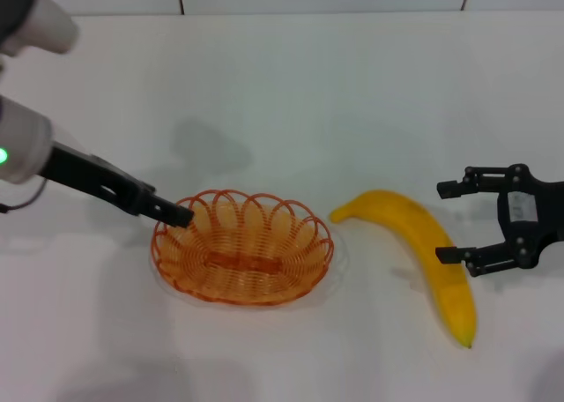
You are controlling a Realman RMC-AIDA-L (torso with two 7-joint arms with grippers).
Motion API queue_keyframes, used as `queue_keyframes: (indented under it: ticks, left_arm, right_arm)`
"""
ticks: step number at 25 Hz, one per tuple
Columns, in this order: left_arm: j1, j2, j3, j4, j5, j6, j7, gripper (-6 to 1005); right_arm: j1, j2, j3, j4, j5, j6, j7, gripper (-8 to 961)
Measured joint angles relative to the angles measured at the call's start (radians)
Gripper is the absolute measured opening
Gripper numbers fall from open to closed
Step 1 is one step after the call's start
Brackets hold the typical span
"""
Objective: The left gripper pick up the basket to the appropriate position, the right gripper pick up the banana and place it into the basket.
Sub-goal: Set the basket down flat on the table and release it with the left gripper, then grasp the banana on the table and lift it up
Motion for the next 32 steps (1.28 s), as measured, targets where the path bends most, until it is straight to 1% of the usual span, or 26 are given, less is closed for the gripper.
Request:
queue_keyframes:
  ticks: [3, 4, 6, 8, 11, 14, 15, 16, 17, 19, 22, 24, 26, 29, 32]
  left_arm:
    - [0.117, 0.001, 0.001, 0.185, -0.097, 0.046, 0.046, 857]
    - [0.183, 0.002, 0.001, 0.263, -0.168, 0.066, 0.094, 860]
    - [0.236, 0.002, -0.001, 0.306, -0.219, 0.074, 0.151, 866]
    - [0.308, 0.002, -0.005, 0.346, -0.280, 0.077, 0.246, 872]
    - [0.382, 0.002, -0.009, 0.347, -0.349, 0.071, 0.401, 871]
    - [0.466, 0.000, -0.010, 0.285, -0.430, 0.070, 0.645, 870]
    - [0.481, 0.000, -0.011, 0.266, -0.447, 0.069, 0.696, 869]
    - [0.481, 0.000, -0.011, 0.266, -0.447, 0.069, 0.696, 869]
    - [0.522, -0.001, -0.050, 0.167, -0.517, 0.066, 0.861, 869]
    - [0.536, -0.001, -0.085, 0.094, -0.565, 0.070, 0.962, 868]
    - [0.539, 0.001, -0.152, -0.059, -0.625, 0.075, 1.102, 867]
    - [0.523, 0.003, -0.214, -0.187, -0.634, 0.075, 1.179, 866]
    - [0.503, 0.006, -0.257, -0.271, -0.620, 0.076, 1.209, 867]
    - [0.458, 0.009, -0.309, -0.335, -0.562, 0.076, 1.209, 869]
    - [0.416, 0.010, -0.320, -0.341, -0.489, 0.076, 1.161, 869]
  right_arm:
    - [-0.003, -0.001, 0.015, 0.000, 0.000, -0.001, 0.000, 877]
    - [-0.006, -0.002, 0.019, 0.000, 0.000, -0.001, 0.000, 877]
    - [-0.011, -0.002, 0.025, 0.000, 0.000, -0.001, 0.000, 877]
    - [-0.013, -0.002, 0.037, 0.000, 0.000, -0.002, 0.000, 877]
    - [-0.015, -0.002, 0.055, 0.000, 0.000, -0.002, 0.000, 877]
    - [-0.016, -0.001, 0.061, 0.000, 0.000, -0.002, 0.008, 877]
    - [-0.016, -0.001, 0.061, 0.000, 0.000, -0.002, 0.014, 877]
    - [-0.016, -0.001, 0.061, 0.000, 0.000, -0.002, 0.023, 877]
    - [-0.016, -0.001, 0.062, -0.001, 0.000, -0.002, 0.031, 877]
    - [-0.016, -0.001, 0.069, -0.003, 0.000, -0.002, 0.038, 877]
    - [-0.015, -0.001, 0.101, -0.005, 0.000, -0.002, 0.046, 877]
    - [-0.015, -0.001, 0.123, -0.004, 0.000, -0.002, 0.048, 877]
    - [-0.015, -0.001, 0.135, -0.005, 0.000, -0.003, 0.048, 877]
    - [-0.016, -0.001, 0.138, -0.008, 0.000, -0.003, 0.051, 877]
    - [-0.016, -0.001, 0.134, -0.013, -0.004, -0.004, 0.073, 877]
